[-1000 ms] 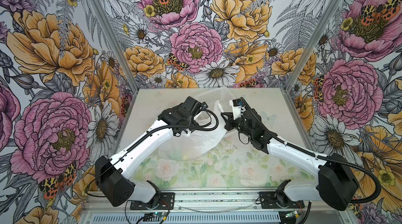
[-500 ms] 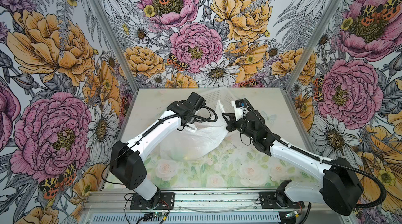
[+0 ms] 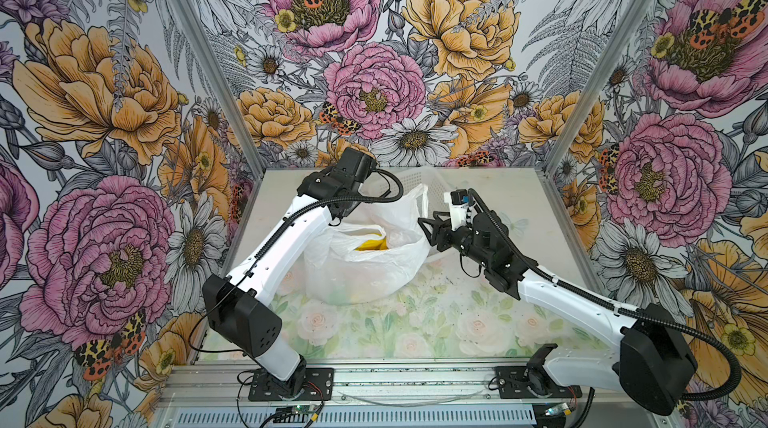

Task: Untie the knot of the plastic bag and take out the fruit

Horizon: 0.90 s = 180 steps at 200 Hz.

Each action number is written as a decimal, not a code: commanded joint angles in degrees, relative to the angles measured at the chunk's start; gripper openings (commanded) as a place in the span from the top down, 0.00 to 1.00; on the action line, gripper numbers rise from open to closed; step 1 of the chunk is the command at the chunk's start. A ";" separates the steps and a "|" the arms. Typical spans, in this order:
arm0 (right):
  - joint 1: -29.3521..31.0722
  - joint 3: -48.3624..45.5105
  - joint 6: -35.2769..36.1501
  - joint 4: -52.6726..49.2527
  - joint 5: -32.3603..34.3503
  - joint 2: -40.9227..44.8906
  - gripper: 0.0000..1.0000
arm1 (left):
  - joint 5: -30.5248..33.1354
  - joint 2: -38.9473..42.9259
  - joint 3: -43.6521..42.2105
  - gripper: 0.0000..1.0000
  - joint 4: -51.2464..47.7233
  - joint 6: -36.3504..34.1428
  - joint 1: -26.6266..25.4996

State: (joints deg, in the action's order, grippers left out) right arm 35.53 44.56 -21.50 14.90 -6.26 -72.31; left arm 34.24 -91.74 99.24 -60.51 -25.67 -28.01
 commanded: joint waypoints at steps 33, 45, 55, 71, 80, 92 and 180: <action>-0.80 -1.13 0.13 1.10 1.01 2.41 0.24 | 2.75 -1.22 9.62 1.00 1.05 0.78 2.90; -0.81 -1.35 0.22 1.08 1.21 2.61 0.23 | 4.00 -2.47 11.98 1.00 1.01 0.29 3.63; -0.90 -1.49 0.27 1.09 1.44 2.82 0.21 | 4.48 -3.40 13.72 1.00 1.03 -0.18 4.12; -0.99 -1.64 0.40 1.09 1.69 3.10 0.19 | 5.34 -5.10 16.84 1.00 1.01 -0.77 4.97; -0.99 -1.63 0.36 1.06 1.77 3.15 0.18 | 5.90 -6.07 18.86 1.00 1.01 -1.03 5.58; -1.16 -1.74 0.43 1.09 1.99 3.17 0.18 | 6.79 -7.52 21.50 1.00 0.94 -1.51 6.29; -2.13 -1.93 0.55 1.07 3.25 2.51 0.17 | 9.92 -11.27 29.79 1.00 0.40 -1.85 6.33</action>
State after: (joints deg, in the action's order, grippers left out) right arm 33.78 43.20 -21.41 15.11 -4.10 -70.83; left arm 42.68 -104.36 128.38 -61.47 -28.73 -21.47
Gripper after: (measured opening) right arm 0.827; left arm 0.050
